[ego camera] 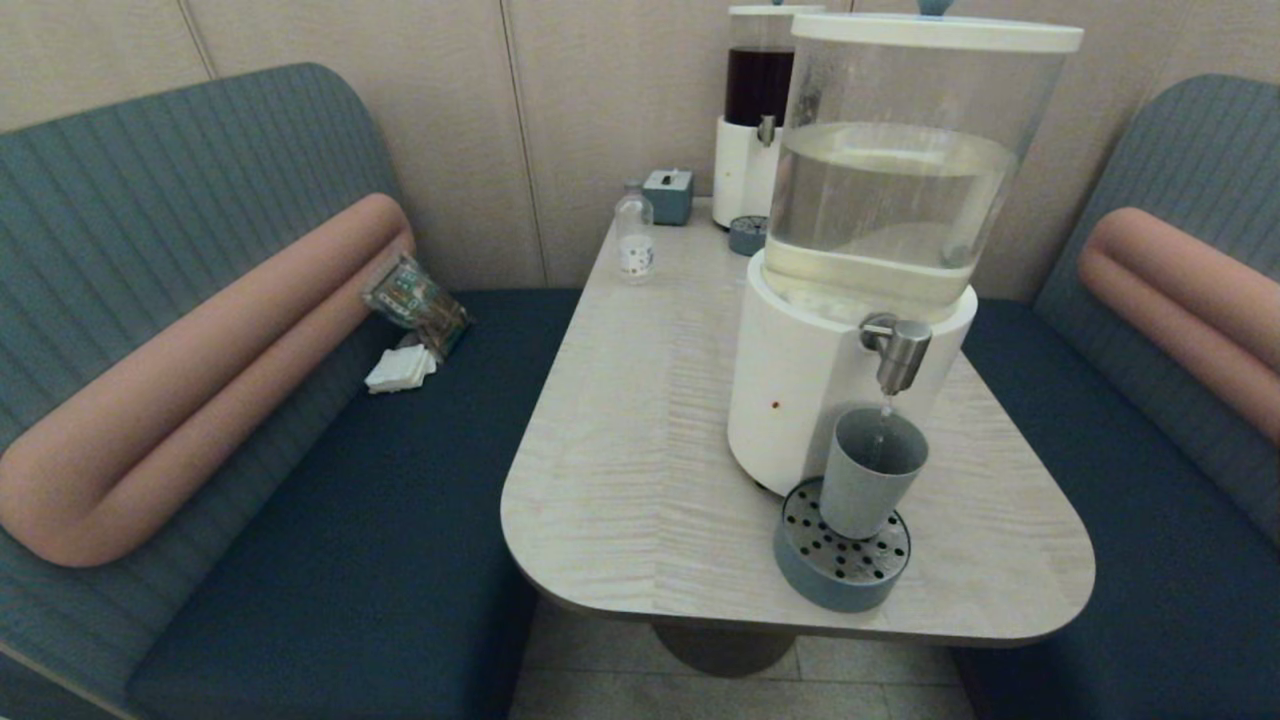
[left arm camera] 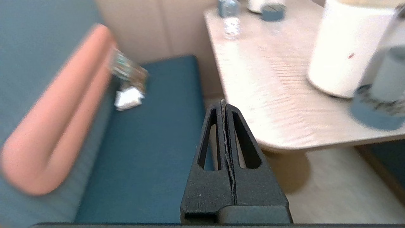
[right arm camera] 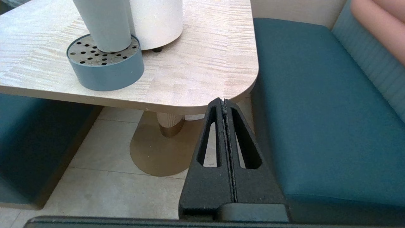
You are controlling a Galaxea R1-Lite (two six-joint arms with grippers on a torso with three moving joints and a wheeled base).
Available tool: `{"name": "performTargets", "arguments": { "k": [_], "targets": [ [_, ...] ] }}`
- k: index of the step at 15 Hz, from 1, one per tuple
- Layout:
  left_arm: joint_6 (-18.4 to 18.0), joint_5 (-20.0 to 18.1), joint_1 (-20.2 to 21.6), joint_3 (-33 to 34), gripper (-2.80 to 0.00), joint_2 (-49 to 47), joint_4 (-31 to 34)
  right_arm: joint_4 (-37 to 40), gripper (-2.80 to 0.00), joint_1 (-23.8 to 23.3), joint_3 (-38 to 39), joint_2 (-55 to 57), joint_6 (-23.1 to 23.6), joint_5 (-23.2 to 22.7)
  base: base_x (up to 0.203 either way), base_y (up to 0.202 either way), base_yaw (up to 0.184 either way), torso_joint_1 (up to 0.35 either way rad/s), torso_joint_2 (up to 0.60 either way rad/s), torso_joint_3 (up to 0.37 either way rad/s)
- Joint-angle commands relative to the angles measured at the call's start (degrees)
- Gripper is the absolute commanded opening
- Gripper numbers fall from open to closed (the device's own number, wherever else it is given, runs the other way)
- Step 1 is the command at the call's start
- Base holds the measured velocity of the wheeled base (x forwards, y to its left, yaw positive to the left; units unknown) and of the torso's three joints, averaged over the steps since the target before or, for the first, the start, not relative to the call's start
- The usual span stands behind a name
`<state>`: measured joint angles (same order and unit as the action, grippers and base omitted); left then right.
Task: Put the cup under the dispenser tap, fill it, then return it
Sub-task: Turn off the faucet
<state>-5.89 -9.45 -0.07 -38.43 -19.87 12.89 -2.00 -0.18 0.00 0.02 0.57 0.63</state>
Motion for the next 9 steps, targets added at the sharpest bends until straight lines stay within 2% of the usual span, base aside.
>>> {"name": "performTargets", "arguments": {
  "k": [1,2,3,5,6,7,9],
  "targets": [
    [1.1,-3.1,-0.1,-12.3,-2.8,-23.1,1.7,0.0,-2.8,0.0,0.7,0.1,0.0,0.0,0.0,0.0,0.0,0.0,0.0,0.0],
    [3.2,-6.2,-0.1,-16.6,-2.8,-28.7,2.5,0.0,-2.8,0.0,0.7,0.1,0.0,0.0,0.0,0.0,0.0,0.0,0.0,0.0],
    [7.3,-10.7,-0.1,-21.7,-2.8,-33.2,3.2,0.0,-2.8,0.0,0.8,0.1,0.0,0.0,0.0,0.0,0.0,0.0,0.0,0.0],
    [19.3,-20.4,-0.2,-28.9,-2.8,-39.2,4.6,0.0,-2.8,0.0,0.8,0.1,0.0,0.0,0.0,0.0,0.0,0.0,0.0,0.0],
    [20.7,-22.2,-0.2,-29.4,-2.8,-40.9,4.9,0.0,-2.8,0.0,0.7,0.1,0.0,0.0,0.0,0.0,0.0,0.0,0.0,0.0],
    [20.6,-22.7,-0.4,-29.3,-2.8,-42.2,5.0,0.0,-2.8,0.0,0.8,0.1,0.0,0.0,0.0,0.0,0.0,0.0,0.0,0.0],
    [20.5,-22.8,-4.0,-29.6,-2.8,-43.6,5.1,0.0,-2.8,0.0,0.8,0.1,0.0,0.0,0.0,0.0,0.0,0.0,0.0,0.0]
  ]
}}
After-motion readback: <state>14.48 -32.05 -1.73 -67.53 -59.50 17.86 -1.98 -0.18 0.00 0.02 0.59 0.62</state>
